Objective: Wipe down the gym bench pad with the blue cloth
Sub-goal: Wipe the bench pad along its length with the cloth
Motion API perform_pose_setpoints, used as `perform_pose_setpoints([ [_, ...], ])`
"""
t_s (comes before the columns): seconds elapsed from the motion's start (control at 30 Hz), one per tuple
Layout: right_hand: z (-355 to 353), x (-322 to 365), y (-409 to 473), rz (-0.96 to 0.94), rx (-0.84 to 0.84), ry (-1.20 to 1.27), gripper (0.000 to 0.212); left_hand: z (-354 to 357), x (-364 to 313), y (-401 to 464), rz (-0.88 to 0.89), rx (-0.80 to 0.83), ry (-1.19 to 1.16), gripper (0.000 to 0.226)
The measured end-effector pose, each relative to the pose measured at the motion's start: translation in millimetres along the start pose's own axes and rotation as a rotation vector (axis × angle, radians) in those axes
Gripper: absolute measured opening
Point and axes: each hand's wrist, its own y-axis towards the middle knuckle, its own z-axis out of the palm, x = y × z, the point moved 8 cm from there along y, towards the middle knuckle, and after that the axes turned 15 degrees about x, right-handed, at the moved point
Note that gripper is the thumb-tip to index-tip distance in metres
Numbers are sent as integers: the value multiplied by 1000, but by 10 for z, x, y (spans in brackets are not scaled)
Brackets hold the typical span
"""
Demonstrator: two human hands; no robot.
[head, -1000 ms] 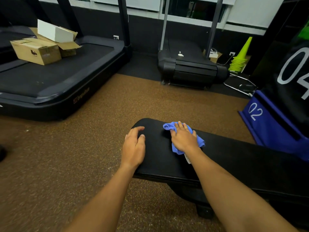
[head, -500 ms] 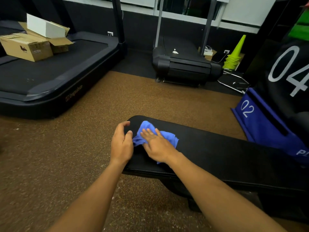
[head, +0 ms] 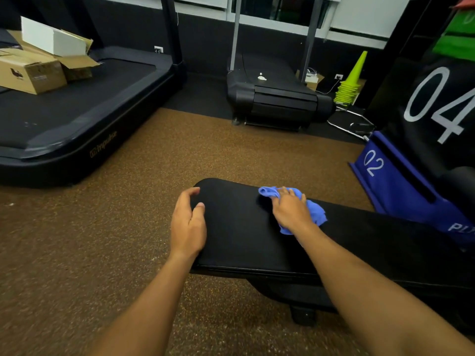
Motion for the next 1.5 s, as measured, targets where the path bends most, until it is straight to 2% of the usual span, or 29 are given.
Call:
perform_pose_setpoints([
  [0.1, 102, 510, 238, 3, 5, -16, 48, -28, 13, -1, 16, -17, -26, 37],
  [0.2, 204, 1057, 317, -81, 14, -36, 47, -49, 22, 14, 11, -28, -33, 41],
  [0.27, 310, 1475, 266, -196, 54, -99, 49, -66, 20, 13, 19, -38, -48, 45],
  [0.37, 484, 2010, 21, -467, 157, -194, 55, -81, 16, 4, 44, -53, -105, 44],
  [0.47, 477, 1990, -98, -571, 200, -183, 57, -109, 10, -10, 27, -62, -97, 47],
  [0.67, 286, 1346, -43, -502, 167, -143, 53, -69, 14, 17, -5, -33, 18, 42],
  [0.8, 167, 673, -29, -402, 189, -141, 54, 15, 13, 122, -108, 22, 182, 36],
  [0.87, 82, 277, -42, -341, 190, -146, 55, 172, -98, 189, -96, 76, 249, 37],
  [1.13, -231, -1510, -315, -33, 178, -133, 56, 1707, -629, 256, 105, 513, 414, 48],
  [1.5, -588, -3437, -1076, 414, 67, 48, 53, 3371, -1024, -37, 246, 830, 471, 54],
])
